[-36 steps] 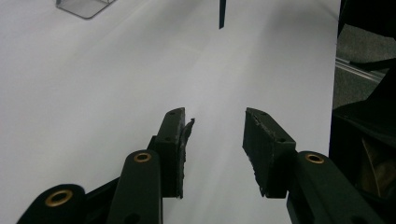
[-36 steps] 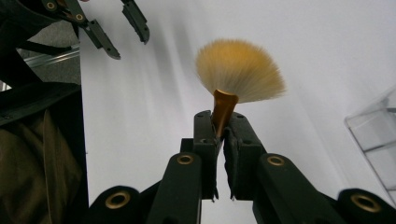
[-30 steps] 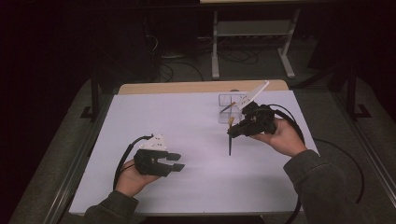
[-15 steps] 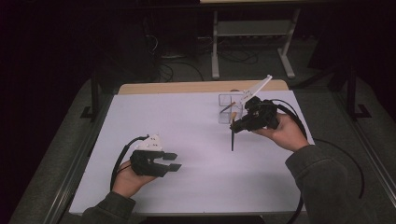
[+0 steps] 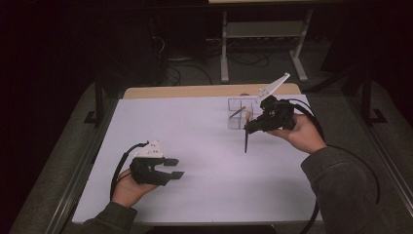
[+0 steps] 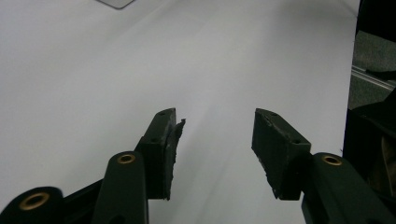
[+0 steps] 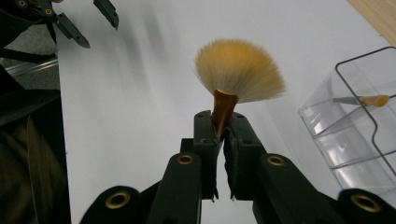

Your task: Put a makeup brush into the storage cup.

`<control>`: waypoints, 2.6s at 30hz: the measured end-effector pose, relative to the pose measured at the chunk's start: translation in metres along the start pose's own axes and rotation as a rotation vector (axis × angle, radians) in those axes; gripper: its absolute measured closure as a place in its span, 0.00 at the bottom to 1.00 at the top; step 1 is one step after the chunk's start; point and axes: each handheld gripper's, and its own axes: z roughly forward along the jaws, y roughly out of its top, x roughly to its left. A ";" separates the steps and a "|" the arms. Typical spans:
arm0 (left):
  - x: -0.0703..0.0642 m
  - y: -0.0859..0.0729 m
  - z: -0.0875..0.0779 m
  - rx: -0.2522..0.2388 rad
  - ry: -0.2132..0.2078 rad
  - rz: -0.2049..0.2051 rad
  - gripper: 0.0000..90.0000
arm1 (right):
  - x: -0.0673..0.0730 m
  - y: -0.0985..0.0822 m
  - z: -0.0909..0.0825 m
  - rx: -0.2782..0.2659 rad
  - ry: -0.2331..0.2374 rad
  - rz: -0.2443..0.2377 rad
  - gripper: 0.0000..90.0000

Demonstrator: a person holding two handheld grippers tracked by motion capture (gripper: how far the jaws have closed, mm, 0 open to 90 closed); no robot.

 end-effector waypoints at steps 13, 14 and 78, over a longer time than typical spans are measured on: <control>0.003 -0.009 -0.007 -0.015 0.029 -0.013 0.45 | -0.013 -0.002 -0.009 0.009 -0.033 0.017 0.92; 0.003 -0.009 -0.008 -0.013 0.031 -0.011 0.45 | -0.014 -0.002 -0.010 0.010 -0.035 0.020 0.92; 0.008 -0.021 -0.017 -0.032 0.058 -0.037 0.38 | -0.088 0.048 -0.034 0.035 -0.184 0.104 0.92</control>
